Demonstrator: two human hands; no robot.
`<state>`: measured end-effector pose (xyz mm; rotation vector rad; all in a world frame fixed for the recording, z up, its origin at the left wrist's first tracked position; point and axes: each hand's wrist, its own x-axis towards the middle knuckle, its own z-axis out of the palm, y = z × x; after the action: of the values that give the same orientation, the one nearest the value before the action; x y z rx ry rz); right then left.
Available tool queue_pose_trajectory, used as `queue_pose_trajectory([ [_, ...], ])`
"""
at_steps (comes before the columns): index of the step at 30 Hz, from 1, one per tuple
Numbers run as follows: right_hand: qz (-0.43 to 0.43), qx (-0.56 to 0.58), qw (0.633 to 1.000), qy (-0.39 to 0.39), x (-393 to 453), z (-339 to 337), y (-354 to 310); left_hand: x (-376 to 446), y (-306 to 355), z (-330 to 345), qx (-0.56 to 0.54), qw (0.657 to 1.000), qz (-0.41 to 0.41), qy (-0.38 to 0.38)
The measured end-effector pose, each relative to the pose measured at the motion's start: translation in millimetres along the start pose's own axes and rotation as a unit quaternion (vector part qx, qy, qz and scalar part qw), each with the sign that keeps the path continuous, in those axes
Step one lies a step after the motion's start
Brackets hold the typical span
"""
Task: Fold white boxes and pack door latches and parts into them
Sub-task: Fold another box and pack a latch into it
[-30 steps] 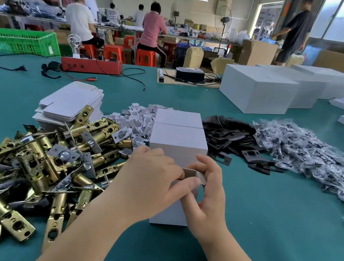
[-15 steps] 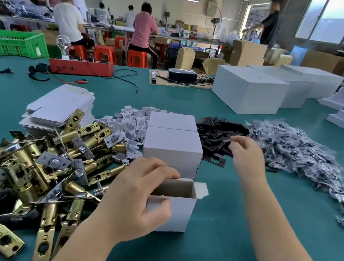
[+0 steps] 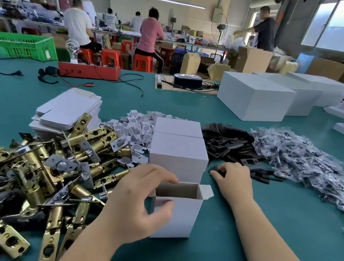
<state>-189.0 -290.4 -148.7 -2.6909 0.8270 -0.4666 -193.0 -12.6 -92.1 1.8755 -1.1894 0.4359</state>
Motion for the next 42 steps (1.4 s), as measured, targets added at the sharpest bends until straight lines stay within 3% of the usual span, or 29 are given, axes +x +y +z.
queue_pose_trajectory([
  [5, 0.015, 0.018, 1.000, -0.011, -5.3, -5.6, -4.4, 0.9, -0.2, 0.5, -0.012, 1.000, -0.003, 0.005],
  [10, 0.022, 0.141, 0.990, 0.000, -9.0, -15.9, -9.1, 0.1, 0.9, 0.8, -0.014, 1.000, -0.012, 0.011],
  [13, 0.105, 0.372, 0.922, 0.009, -12.7, -25.0, -15.2, -0.2, 0.5, 1.2, -0.015, 1.000, -0.013, 0.010],
  [17, 0.184, 0.561, 0.807, -0.015, -24.6, -29.0, -11.3, -0.5, 1.0, 2.4, -0.013, 1.000, -0.011, 0.012],
  [21, 0.165, 0.568, 0.807, 0.005, -40.6, -24.8, -7.8, -0.3, 0.7, 3.2, -0.011, 1.000, -0.008, 0.019],
  [25, 0.170, 0.632, 0.756, 0.007, -45.2, -27.6, -16.1, -0.5, 1.0, 4.0, -0.014, 1.000, -0.010, 0.017],
  [31, 0.174, 0.574, 0.800, 0.029, -47.8, -24.4, -19.0, -0.3, 0.5, 3.9, -0.017, 1.000, -0.017, 0.013],
  [35, 0.126, 0.565, 0.814, 0.046, -50.2, -26.8, -16.0, -1.1, -1.9, 5.2, -0.024, 0.999, -0.021, 0.017],
  [40, 0.051, 0.690, 0.714, 0.112, -56.1, -53.3, -28.3, -1.6, -3.4, 7.1, -0.030, 0.999, -0.028, 0.016],
  [42, 0.012, 0.707, 0.695, 0.127, -58.5, -72.6, -37.8, -1.0, -3.6, 7.5, -0.035, 0.999, -0.031, 0.017],
])
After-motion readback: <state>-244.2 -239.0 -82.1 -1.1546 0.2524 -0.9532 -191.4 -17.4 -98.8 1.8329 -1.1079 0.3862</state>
